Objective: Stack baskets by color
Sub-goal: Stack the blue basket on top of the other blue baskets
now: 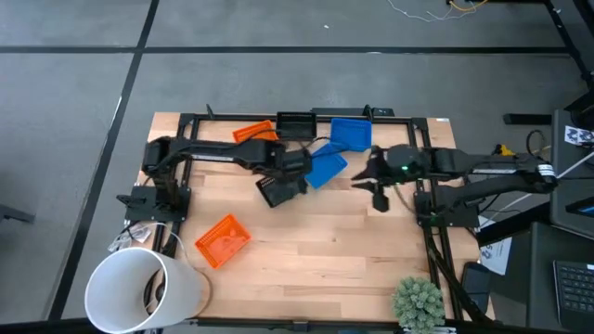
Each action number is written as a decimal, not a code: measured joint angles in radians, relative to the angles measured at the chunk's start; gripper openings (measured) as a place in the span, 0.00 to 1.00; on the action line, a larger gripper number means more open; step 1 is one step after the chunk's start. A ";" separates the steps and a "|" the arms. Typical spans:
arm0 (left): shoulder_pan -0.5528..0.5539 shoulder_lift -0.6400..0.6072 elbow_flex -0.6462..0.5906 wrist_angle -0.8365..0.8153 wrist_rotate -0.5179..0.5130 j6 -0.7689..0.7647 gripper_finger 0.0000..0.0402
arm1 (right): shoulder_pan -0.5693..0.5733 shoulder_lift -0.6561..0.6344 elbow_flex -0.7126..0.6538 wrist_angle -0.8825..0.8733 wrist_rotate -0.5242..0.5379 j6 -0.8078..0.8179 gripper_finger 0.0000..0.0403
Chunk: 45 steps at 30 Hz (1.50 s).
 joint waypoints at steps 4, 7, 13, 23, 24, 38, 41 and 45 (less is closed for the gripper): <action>-0.027 -0.096 -0.004 -0.155 -0.084 -0.092 0.14 | -0.049 0.145 -0.003 -0.002 0.038 -0.063 0.23; -0.050 -0.191 -0.025 -0.188 -0.126 -0.152 0.14 | -0.080 0.252 0.012 0.030 0.040 -0.164 0.23; -0.090 -0.342 -0.142 -0.146 -0.162 -0.236 0.14 | -0.122 0.455 0.114 -0.012 0.044 -0.421 0.23; -0.118 -0.450 -0.348 -0.090 -0.188 -0.315 0.14 | -0.126 0.655 0.229 -0.055 0.045 -0.543 0.23; -0.118 -0.455 -0.365 -0.095 -0.181 -0.319 0.14 | -0.126 0.667 0.232 -0.057 0.051 -0.551 0.23; -0.118 -0.461 -0.440 -0.011 -0.187 -0.332 0.14 | -0.180 0.791 0.233 -0.056 0.146 -0.570 0.23; -0.118 -0.461 -0.440 -0.007 -0.187 -0.331 0.14 | -0.184 0.820 0.234 -0.091 0.126 -0.521 0.16; -0.118 -0.461 -0.440 -0.007 -0.187 -0.331 0.14 | -0.156 0.830 0.240 -0.152 0.114 -0.453 0.02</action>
